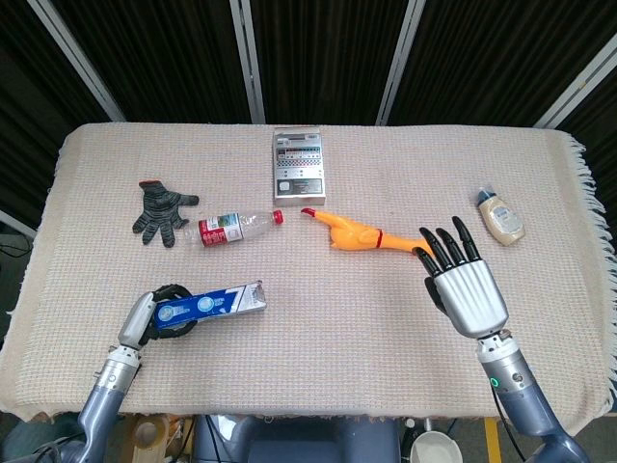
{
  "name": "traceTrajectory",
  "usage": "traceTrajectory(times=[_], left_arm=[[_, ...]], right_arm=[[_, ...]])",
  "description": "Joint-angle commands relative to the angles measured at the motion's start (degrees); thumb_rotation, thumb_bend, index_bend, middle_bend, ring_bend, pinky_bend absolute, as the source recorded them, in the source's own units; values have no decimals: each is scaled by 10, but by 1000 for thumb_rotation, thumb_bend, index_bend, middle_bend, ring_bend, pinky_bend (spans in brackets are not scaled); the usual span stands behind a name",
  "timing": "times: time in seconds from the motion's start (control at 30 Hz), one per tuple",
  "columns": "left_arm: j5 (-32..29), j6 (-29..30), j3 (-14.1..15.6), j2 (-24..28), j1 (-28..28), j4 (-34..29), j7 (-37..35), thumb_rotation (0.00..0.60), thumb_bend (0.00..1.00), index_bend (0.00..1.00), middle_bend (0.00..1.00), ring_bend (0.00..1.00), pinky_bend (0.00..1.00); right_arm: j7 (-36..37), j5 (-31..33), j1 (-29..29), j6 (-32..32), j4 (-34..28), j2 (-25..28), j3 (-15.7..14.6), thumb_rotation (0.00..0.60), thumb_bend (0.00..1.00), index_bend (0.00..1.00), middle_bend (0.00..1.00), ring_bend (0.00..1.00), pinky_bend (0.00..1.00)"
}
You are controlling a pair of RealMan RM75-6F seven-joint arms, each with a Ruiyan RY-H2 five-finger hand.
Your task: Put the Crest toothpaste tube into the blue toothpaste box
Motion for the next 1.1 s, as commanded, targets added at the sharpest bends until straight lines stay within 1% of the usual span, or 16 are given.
traceTrajectory(times=[0.03, 0.2, 0.3, 0.4, 0.47, 0.57, 0.7, 0.8, 0.9, 1.1], left_arm=[[-2, -4, -1, -3, 3, 4, 6, 600, 335, 638, 527, 324, 378], [5, -8, 4, -5, 4, 15, 29, 600, 335, 628, 497, 306, 378], [11, -12, 6, -5, 3, 15, 33, 600, 329, 607, 442, 281, 372], [19, -14, 9, 2, 1, 10, 31, 600, 317, 571, 329, 220, 340], [29, -13, 13, 11, -1, 3, 36, 600, 284, 535, 251, 164, 300], [36, -8, 13, 30, -2, -14, 72, 600, 222, 496, 193, 117, 263], [31, -2, 10, 58, 2, -57, 126, 600, 197, 459, 164, 75, 220], [22, -11, 11, 80, 3, -86, 158, 600, 167, 412, 132, 34, 181], [7, -21, 11, 99, 7, -113, 188, 600, 144, 391, 114, 6, 152], [-19, -36, 12, 121, 13, -135, 241, 600, 22, 329, 71, 0, 99]], right_arm=[[2, -1, -2, 1, 2, 0, -1, 600, 449, 305, 176, 180, 0], [11, -2, -5, 3, 8, 0, -1, 600, 450, 308, 177, 180, 0], [16, -3, -7, 5, 11, -1, -2, 600, 450, 311, 176, 179, 0], [18, -4, -8, 5, 13, -1, -2, 600, 450, 311, 177, 179, 0], [18, -3, -9, 5, 13, -1, -2, 600, 450, 311, 177, 180, 0], [20, -2, -9, 5, 12, -2, 0, 600, 450, 311, 177, 180, 0], [22, -1, -10, 3, 12, -4, 0, 600, 450, 312, 177, 180, 0], [21, -1, -10, 3, 12, -5, 0, 600, 449, 313, 177, 180, 0], [23, 0, -10, 3, 12, -6, 1, 600, 450, 313, 177, 180, 0], [23, 1, -12, 2, 14, -7, 0, 600, 450, 313, 177, 180, 0]])
